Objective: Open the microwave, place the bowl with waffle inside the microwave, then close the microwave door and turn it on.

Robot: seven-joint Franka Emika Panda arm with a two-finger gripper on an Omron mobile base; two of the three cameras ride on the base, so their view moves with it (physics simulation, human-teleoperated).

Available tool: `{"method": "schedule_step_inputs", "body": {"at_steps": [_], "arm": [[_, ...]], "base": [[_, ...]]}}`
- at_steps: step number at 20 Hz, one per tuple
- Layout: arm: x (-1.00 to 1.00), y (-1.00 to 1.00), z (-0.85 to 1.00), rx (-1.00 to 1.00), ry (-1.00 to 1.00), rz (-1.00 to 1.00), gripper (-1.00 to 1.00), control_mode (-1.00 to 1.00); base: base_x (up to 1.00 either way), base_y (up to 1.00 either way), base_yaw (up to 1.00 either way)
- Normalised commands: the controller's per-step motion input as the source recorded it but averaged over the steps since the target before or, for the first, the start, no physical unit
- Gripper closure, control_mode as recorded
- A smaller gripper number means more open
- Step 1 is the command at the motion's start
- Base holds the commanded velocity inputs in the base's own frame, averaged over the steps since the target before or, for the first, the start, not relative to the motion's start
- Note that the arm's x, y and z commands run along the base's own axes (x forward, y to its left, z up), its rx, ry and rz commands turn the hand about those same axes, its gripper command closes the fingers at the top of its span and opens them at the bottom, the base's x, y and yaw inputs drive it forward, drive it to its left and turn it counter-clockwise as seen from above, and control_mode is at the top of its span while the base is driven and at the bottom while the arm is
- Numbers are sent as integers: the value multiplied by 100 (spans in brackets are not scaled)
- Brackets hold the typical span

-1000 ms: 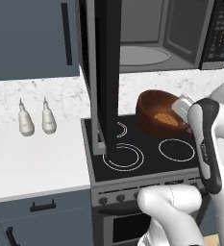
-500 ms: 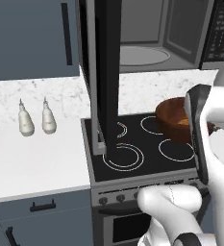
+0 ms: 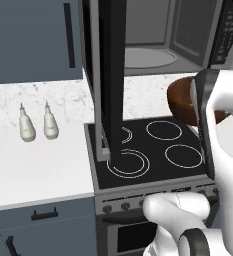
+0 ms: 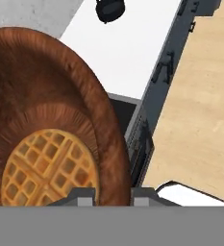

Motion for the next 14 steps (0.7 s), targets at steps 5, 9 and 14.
{"method": "schedule_step_inputs", "body": {"at_steps": [5, 9, 14], "arm": [[-1, 0, 79, 19, -31, 0, 100, -100], [2, 0, 80, 19, -24, 0, 100, -100], [55, 14, 41, 6, -9, 0, 100, -100]], "base": [[0, 0, 0], [0, 0, 0], [0, 0, 0]]}}
